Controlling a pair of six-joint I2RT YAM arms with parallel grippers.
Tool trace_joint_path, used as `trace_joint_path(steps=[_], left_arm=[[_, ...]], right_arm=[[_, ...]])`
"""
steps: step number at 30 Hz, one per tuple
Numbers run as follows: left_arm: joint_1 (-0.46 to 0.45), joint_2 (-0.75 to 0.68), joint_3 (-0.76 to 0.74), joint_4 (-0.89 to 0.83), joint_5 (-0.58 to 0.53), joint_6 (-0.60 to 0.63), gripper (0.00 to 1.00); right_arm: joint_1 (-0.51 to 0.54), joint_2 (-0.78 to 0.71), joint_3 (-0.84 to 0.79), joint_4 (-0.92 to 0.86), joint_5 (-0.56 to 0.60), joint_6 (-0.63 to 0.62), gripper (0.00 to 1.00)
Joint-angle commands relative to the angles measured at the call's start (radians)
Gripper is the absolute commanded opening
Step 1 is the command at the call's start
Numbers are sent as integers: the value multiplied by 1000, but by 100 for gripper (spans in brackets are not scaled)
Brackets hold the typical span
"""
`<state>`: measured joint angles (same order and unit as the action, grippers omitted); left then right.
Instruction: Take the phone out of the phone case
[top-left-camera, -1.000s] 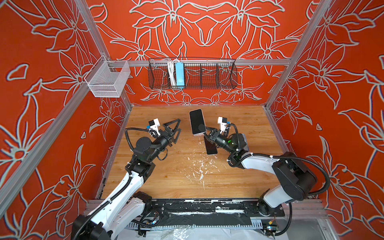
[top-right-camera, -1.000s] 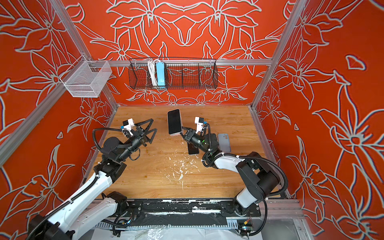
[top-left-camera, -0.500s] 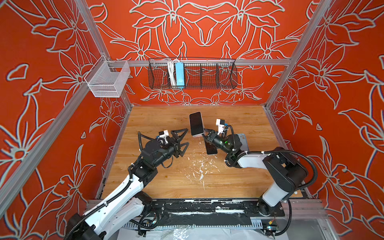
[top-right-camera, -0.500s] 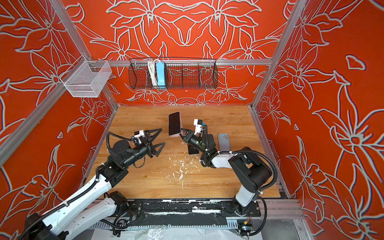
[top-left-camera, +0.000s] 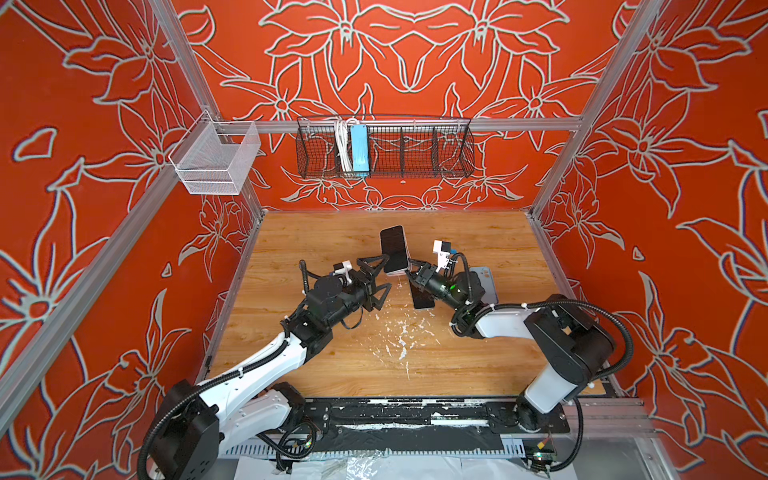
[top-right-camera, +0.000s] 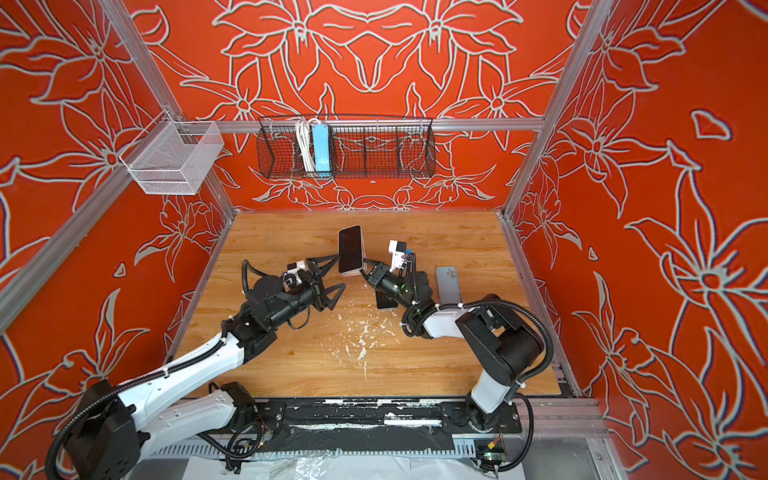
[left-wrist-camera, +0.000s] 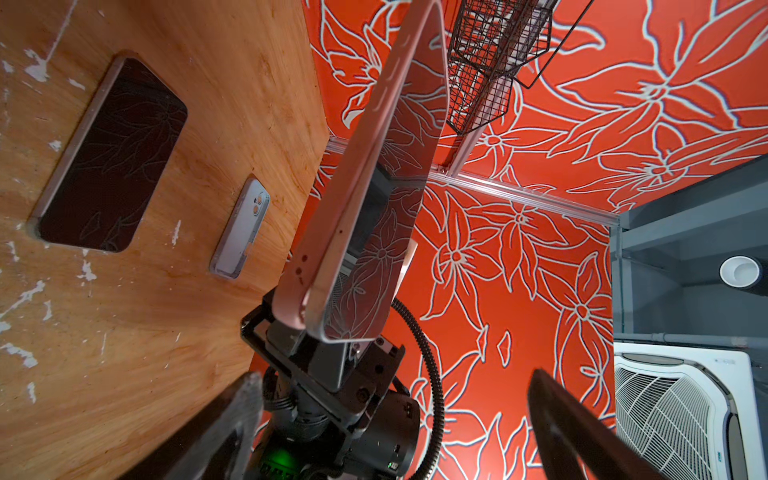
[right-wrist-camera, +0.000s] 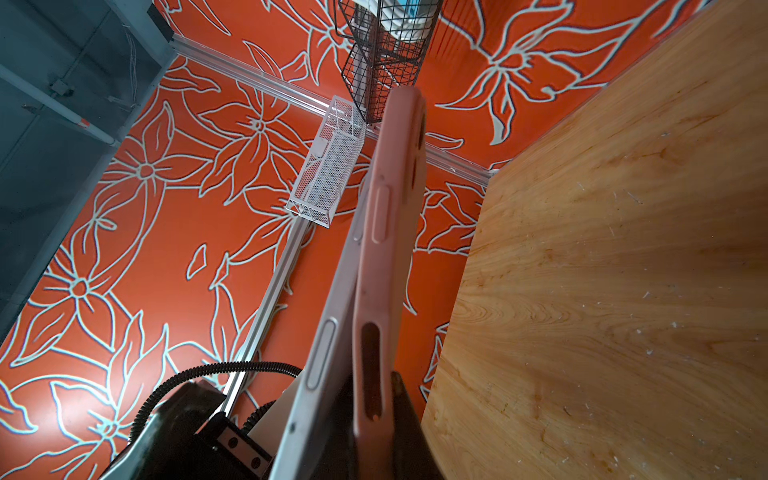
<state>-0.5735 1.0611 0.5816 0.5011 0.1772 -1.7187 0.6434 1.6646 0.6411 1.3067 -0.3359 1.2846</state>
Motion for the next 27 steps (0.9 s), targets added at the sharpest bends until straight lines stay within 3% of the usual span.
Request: trace_joint_path(steps=[1, 27], left_arm=[[-5, 21, 35, 101, -9, -29, 98], [-22, 74, 76, 139, 2, -85, 98]], right_arm=[[9, -44, -6, 103, 24, -18, 8], [24, -51, -11, 103, 52, -45, 8]])
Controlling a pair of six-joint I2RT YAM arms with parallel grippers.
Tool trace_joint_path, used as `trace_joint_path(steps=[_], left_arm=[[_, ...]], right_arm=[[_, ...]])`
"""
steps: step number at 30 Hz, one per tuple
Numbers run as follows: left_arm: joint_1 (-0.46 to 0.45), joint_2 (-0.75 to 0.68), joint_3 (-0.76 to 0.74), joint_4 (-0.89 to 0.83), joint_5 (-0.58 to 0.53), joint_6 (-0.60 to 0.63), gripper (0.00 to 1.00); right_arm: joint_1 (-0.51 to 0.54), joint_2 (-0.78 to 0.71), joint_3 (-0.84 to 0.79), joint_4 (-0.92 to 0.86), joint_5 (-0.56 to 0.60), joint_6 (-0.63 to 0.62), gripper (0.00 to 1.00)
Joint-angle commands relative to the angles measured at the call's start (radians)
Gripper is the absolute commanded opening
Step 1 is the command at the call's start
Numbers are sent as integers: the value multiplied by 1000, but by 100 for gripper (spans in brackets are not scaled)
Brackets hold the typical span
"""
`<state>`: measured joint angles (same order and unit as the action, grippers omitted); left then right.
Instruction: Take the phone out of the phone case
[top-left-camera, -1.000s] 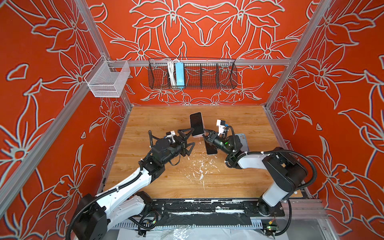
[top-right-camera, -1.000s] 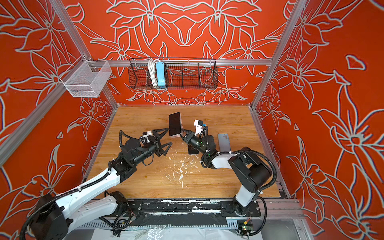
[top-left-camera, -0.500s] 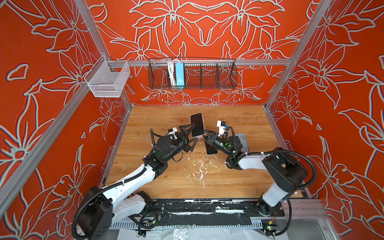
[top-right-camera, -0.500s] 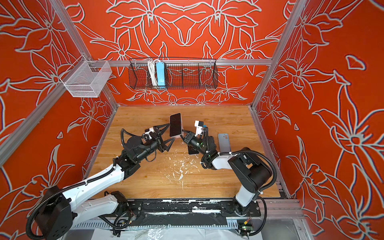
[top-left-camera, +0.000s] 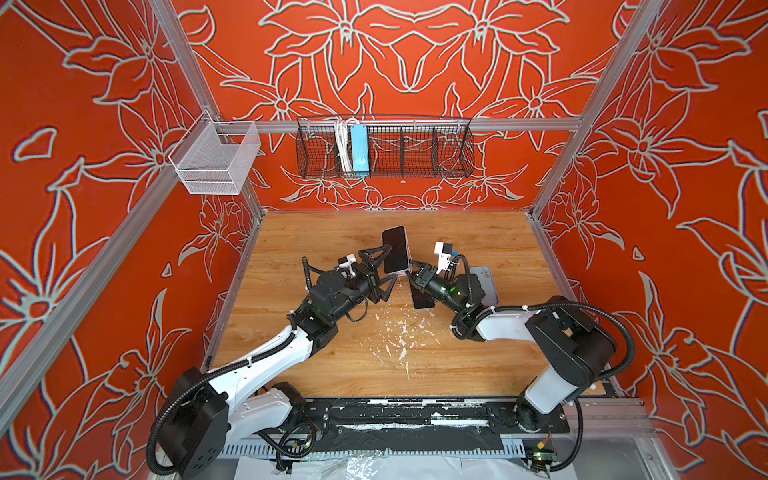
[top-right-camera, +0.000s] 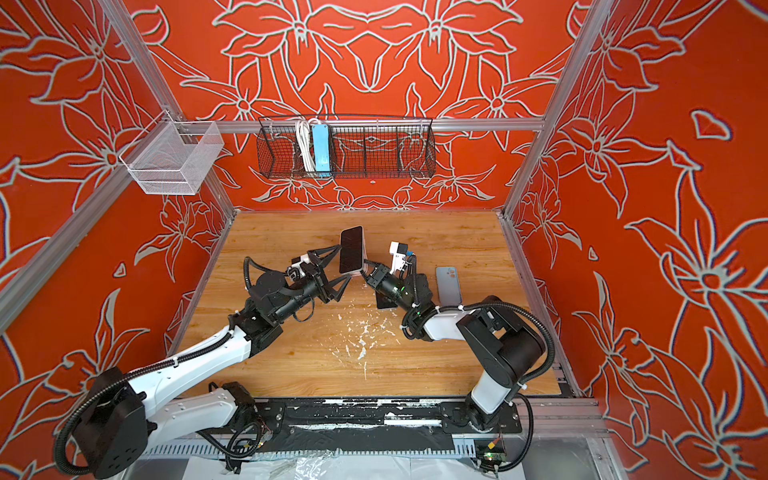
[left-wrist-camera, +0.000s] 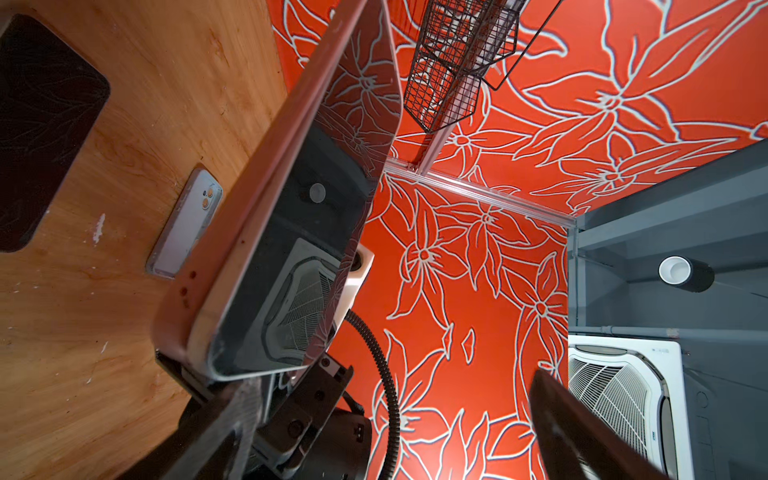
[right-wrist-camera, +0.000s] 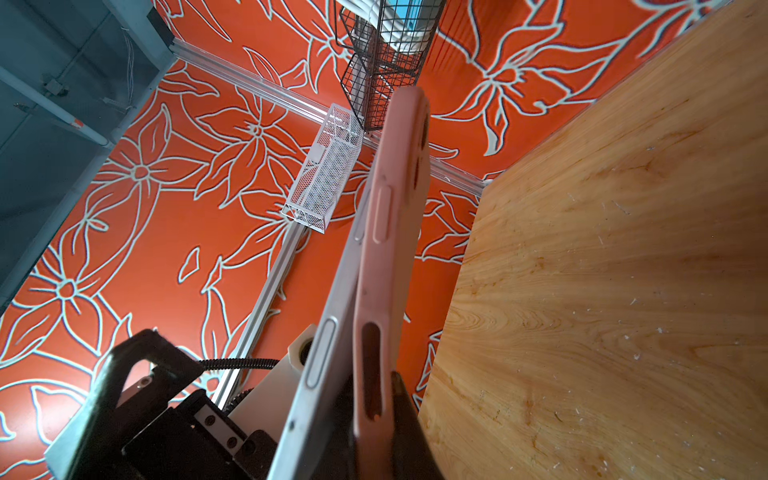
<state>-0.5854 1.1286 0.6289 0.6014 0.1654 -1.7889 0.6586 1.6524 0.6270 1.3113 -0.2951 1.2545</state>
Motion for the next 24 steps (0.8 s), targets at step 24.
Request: trace_joint_path(steps=[24], left_arm=[[-16, 136, 28, 154, -30, -12, 89]], right_arm=[[16, -69, -31, 98, 20, -14, 8]])
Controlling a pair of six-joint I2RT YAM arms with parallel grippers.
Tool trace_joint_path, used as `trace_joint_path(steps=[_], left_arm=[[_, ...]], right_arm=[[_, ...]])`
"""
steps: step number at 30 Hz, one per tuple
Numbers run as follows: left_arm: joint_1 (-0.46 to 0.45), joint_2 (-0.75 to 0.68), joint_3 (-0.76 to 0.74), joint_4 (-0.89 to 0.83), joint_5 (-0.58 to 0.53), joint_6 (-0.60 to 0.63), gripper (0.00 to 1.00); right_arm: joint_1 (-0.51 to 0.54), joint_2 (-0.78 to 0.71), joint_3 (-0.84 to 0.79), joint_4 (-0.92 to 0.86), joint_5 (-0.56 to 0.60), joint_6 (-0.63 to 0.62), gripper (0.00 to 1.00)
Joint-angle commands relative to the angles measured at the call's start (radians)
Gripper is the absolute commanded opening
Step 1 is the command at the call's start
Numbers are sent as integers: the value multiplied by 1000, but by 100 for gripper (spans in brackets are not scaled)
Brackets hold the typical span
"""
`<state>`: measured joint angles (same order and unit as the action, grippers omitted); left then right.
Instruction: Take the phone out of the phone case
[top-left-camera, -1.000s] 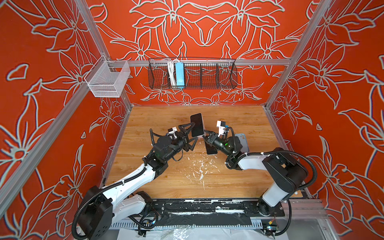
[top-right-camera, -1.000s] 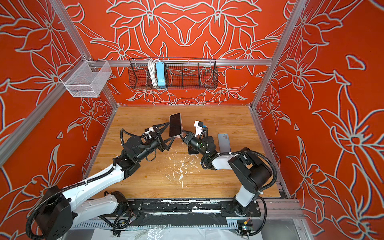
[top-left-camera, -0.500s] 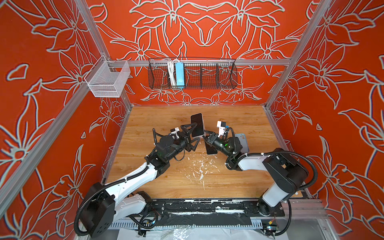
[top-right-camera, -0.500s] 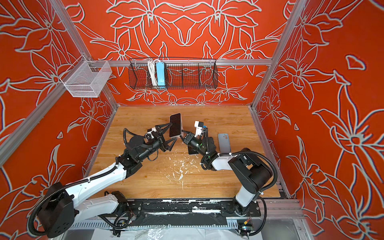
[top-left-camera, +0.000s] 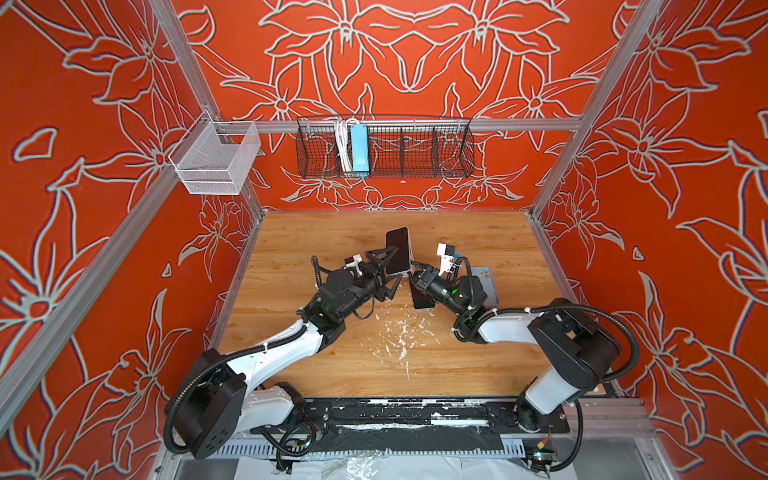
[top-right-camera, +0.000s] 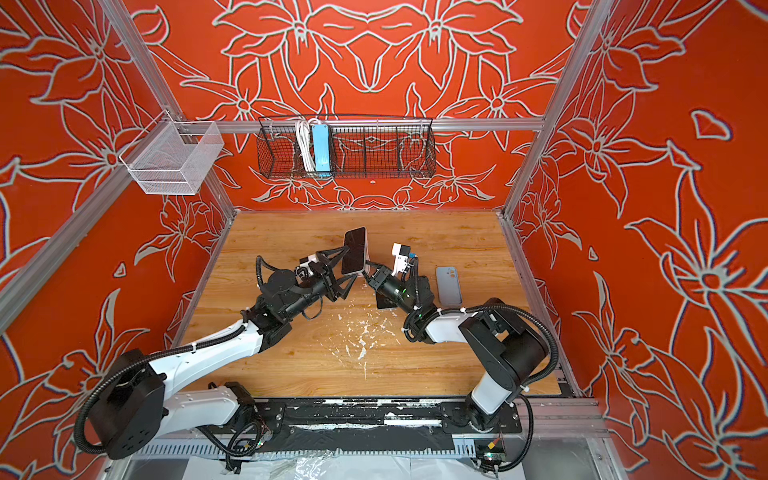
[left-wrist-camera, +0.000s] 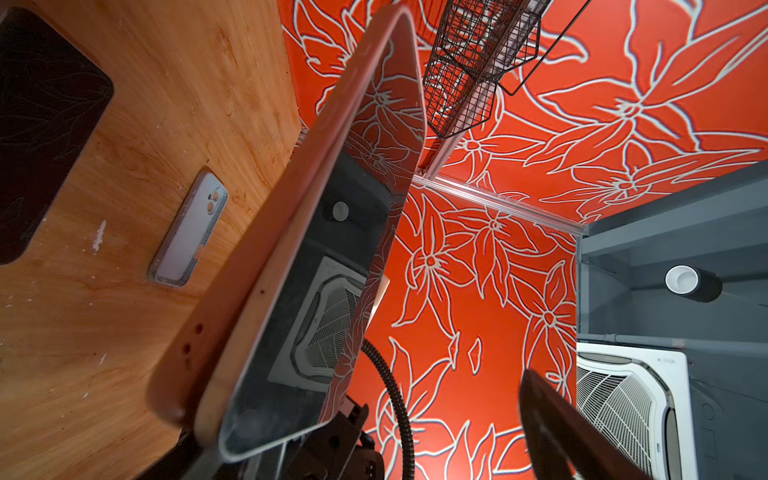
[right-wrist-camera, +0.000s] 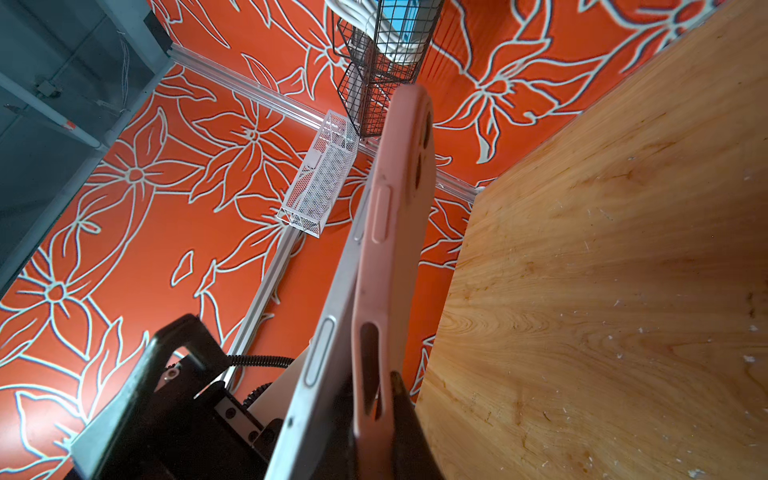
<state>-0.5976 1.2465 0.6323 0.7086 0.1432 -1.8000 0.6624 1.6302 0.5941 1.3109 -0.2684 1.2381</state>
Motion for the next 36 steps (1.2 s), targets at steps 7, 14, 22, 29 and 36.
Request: trace_joint_path(steps=[7, 14, 22, 29, 36], left_arm=[[-4, 3, 36, 15, -20, 45, 78], [-4, -49, 62, -103, -35, 147, 66], [-4, -52, 56, -107, -51, 171, 57], [-2, -39, 61, -97, -50, 176, 43], [8, -38, 61, -70, -50, 196, 24]], right_arm=[[17, -47, -1, 99, -3, 0, 8], [25, -48, 3, 99, -2, 0, 8], [40, -57, 7, 99, 0, -2, 8], [51, -59, 4, 99, 4, -2, 8], [54, -57, -2, 99, 15, -3, 8]])
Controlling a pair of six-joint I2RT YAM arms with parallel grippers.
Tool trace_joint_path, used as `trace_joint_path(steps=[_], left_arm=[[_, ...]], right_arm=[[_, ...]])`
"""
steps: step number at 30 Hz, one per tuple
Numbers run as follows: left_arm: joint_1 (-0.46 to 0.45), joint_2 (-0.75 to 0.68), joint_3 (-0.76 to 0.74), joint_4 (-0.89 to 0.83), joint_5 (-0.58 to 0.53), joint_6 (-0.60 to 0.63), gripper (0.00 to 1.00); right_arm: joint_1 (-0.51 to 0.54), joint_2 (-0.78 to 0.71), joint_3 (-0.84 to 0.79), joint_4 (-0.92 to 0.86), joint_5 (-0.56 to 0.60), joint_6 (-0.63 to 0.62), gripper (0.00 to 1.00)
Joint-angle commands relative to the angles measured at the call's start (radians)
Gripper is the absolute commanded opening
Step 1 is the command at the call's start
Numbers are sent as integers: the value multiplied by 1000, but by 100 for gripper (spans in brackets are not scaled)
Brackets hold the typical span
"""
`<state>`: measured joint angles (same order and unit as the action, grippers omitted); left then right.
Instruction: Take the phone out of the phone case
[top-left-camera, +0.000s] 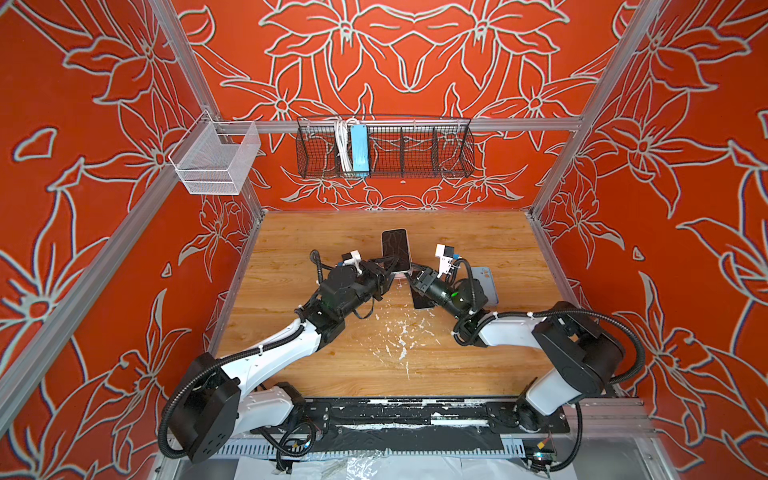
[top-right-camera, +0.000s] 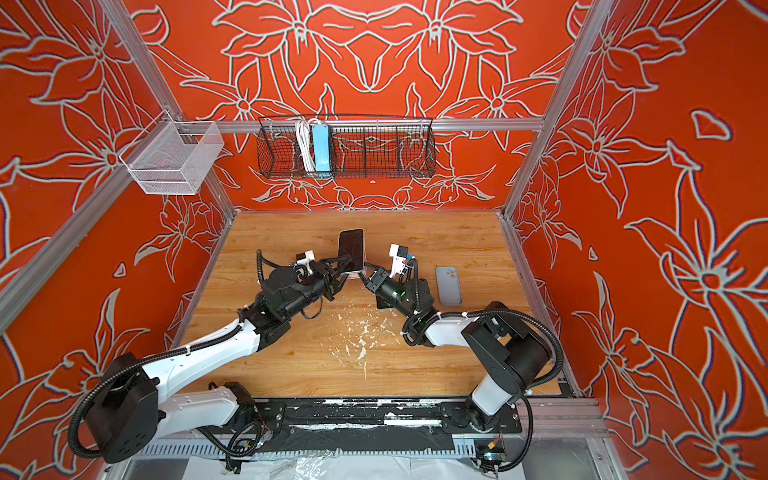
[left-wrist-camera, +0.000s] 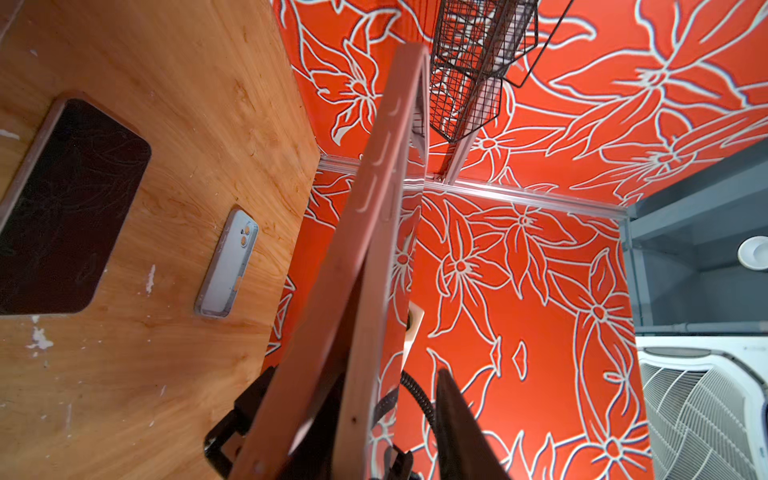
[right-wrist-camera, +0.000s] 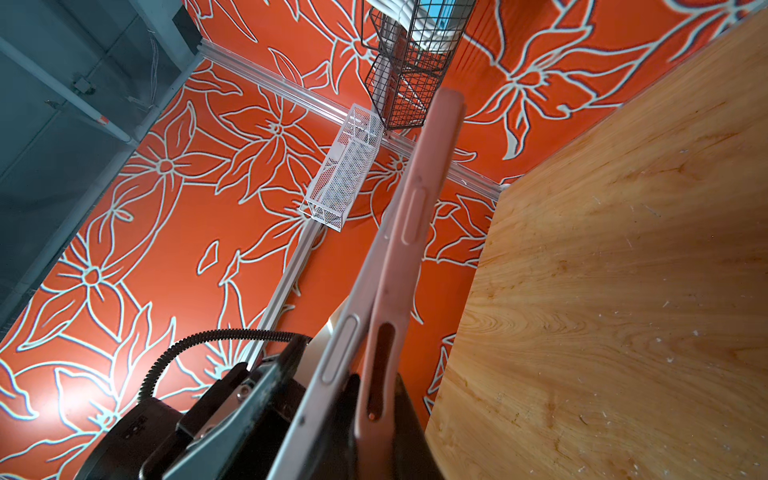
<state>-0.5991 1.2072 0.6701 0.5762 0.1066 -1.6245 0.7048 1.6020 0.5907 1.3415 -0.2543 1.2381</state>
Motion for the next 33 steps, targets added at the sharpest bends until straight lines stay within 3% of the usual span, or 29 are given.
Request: trace_joint_path(steps=[1, 9, 21, 33], left_arm=[[10, 0, 24, 61, -12, 28, 20], [10, -3, 10, 130, -12, 28, 0], [10, -2, 66, 193, 66, 48, 0], [11, -61, 88, 150, 103, 82, 0]], right_arm=[[13, -27, 3, 68, 1, -2, 8], [19, -7, 11, 68, 6, 1, 8], [28, 56, -5, 48, 78, 12, 8], [27, 133, 4, 54, 124, 1, 8]])
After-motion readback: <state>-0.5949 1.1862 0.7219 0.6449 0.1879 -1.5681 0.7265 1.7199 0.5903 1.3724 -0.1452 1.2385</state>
